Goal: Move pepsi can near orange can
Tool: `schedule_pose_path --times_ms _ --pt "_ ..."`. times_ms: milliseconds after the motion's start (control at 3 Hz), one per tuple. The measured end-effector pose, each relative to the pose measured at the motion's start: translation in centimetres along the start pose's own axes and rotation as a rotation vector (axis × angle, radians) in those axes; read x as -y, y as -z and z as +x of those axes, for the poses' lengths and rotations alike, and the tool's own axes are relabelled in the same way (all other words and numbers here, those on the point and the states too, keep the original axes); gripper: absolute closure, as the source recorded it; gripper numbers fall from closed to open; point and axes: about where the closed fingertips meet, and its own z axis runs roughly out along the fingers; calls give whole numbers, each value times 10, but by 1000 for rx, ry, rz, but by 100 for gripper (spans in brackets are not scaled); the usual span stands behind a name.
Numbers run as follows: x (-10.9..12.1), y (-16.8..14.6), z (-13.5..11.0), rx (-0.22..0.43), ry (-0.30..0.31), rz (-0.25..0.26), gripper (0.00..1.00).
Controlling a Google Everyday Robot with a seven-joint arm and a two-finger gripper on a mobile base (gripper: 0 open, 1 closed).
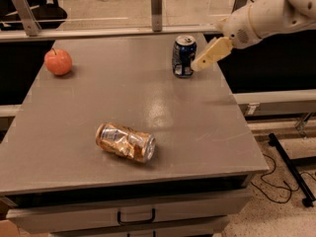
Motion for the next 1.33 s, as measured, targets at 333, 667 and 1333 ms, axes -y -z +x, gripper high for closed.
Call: schedule_pose_path --times_ms 333,667,1333 --pt "21 -32 -7 40 -66 26 0" --pt "26 -57 -6 55 -124 17 10" --pt "11 -70 -18 89 -151 -69 51"
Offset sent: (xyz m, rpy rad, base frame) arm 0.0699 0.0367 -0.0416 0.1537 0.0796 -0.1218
